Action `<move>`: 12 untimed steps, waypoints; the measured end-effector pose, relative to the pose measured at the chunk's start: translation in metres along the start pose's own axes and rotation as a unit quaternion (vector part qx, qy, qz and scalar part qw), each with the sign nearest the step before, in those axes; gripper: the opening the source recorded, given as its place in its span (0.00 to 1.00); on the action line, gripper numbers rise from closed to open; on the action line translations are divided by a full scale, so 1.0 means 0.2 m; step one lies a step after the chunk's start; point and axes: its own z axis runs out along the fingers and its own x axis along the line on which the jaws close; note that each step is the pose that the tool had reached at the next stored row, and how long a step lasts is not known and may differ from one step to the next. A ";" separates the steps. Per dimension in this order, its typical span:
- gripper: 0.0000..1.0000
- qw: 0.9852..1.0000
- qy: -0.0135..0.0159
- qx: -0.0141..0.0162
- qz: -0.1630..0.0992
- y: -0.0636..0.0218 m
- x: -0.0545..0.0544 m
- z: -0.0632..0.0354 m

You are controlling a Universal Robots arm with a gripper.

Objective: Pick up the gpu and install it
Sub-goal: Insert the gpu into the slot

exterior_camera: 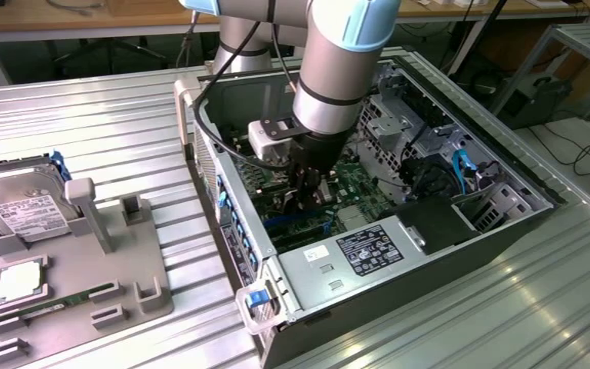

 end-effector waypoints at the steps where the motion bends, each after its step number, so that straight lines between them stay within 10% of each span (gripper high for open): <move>1: 0.28 1.000 0.000 0.000 0.000 0.001 0.00 0.000; 12: 0.28 1.000 0.000 0.000 0.000 0.014 -0.01 0.021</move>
